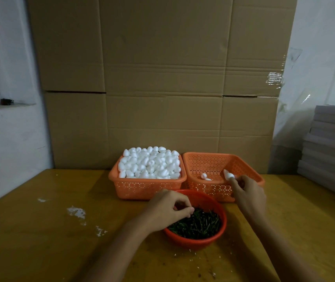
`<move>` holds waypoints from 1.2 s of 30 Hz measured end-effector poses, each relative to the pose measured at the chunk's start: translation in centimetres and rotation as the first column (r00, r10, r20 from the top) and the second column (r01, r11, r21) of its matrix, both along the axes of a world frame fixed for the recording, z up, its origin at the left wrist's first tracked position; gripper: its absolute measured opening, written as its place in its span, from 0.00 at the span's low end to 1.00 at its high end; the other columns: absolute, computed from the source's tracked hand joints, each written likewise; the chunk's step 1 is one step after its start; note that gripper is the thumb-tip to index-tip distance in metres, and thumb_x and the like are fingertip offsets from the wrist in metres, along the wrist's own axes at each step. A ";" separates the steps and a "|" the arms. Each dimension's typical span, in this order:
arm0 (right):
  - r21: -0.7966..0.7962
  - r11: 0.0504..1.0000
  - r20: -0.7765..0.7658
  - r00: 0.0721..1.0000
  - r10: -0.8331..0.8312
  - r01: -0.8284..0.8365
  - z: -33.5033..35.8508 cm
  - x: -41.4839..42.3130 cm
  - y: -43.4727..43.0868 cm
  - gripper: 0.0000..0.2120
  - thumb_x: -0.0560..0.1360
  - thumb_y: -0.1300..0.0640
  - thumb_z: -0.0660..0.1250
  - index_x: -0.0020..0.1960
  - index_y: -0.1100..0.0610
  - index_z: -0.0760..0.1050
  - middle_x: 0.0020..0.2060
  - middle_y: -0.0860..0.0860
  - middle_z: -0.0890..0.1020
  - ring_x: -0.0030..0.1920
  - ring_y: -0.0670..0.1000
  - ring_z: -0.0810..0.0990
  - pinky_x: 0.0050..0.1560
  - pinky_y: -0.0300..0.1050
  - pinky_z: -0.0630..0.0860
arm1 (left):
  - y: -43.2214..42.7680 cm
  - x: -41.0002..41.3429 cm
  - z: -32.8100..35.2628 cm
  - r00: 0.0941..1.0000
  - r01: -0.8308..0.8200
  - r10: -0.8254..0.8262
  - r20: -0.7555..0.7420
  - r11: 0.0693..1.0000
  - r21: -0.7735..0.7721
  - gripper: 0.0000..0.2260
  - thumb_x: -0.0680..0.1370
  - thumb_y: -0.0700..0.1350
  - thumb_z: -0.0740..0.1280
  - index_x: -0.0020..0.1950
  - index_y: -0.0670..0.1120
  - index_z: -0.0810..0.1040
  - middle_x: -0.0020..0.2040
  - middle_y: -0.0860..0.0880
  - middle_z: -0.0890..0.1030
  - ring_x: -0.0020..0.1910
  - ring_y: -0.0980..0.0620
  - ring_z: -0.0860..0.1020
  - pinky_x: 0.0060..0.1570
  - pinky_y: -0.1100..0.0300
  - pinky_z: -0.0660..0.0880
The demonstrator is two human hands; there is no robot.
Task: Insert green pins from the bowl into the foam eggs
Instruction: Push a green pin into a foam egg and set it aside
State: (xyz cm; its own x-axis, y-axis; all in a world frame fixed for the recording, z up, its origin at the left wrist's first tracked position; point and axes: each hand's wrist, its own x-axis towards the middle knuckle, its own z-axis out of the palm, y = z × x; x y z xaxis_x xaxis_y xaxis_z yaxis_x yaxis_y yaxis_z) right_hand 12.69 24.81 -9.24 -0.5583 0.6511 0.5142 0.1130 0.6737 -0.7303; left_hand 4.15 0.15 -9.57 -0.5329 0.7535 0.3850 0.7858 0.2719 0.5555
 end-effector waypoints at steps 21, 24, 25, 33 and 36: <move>0.269 0.546 0.775 0.515 0.367 -0.794 2.0 1.9 -7.1 0.17 0.82 0.44 0.65 0.68 0.49 0.79 0.66 0.46 0.79 0.68 0.47 0.72 0.66 0.43 0.68 | -1.3 -1.6 1.0 0.796 -0.433 0.470 -0.382 0.883 0.184 0.10 0.84 0.51 0.66 0.63 0.54 0.82 0.64 0.55 0.79 0.67 0.56 0.74 0.59 0.58 0.77; 0.242 0.550 0.774 0.501 0.386 -0.799 2.0 1.8 -6.8 0.16 0.82 0.43 0.66 0.66 0.47 0.80 0.64 0.45 0.81 0.66 0.47 0.75 0.66 0.47 0.70 | -1.8 -2.8 1.7 0.720 -0.587 0.536 -0.441 0.809 0.025 0.17 0.87 0.53 0.59 0.74 0.55 0.76 0.78 0.49 0.70 0.80 0.49 0.63 0.74 0.51 0.68; 0.240 0.552 0.775 0.500 0.387 -0.799 2.0 1.7 -6.8 0.16 0.82 0.43 0.66 0.66 0.47 0.81 0.63 0.45 0.81 0.65 0.46 0.75 0.66 0.48 0.71 | -2.0 -3.2 1.9 0.725 -0.616 0.548 -0.416 0.786 -0.038 0.17 0.87 0.54 0.56 0.72 0.54 0.78 0.77 0.49 0.72 0.78 0.49 0.66 0.72 0.51 0.70; 0.249 0.566 0.763 0.519 0.385 -0.786 1.6 1.8 -6.9 0.15 0.82 0.43 0.66 0.65 0.47 0.81 0.63 0.45 0.81 0.64 0.46 0.76 0.64 0.47 0.73 | -1.3 -5.6 4.6 0.830 -0.558 0.508 -0.230 0.748 -0.360 0.22 0.88 0.57 0.54 0.40 0.48 0.75 0.53 0.44 0.84 0.52 0.45 0.82 0.48 0.51 0.74; 0.256 0.572 0.755 0.531 0.385 -0.779 1.5 1.8 -6.9 0.15 0.82 0.43 0.66 0.65 0.47 0.81 0.63 0.45 0.82 0.64 0.46 0.76 0.64 0.47 0.74 | -1.0 -6.3 5.6 0.836 -0.547 0.508 -0.209 0.730 -0.410 0.18 0.88 0.54 0.57 0.55 0.45 0.81 0.76 0.45 0.74 0.70 0.43 0.75 0.64 0.48 0.73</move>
State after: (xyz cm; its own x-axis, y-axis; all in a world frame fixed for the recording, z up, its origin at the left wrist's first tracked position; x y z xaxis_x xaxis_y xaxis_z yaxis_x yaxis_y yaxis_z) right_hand 14.53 17.87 -7.71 -0.9751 -0.2148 0.0561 -0.2215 0.9578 -0.1834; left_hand -2.17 -0.90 -4.01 -0.8785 0.4555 0.1443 0.4772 0.8516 0.2170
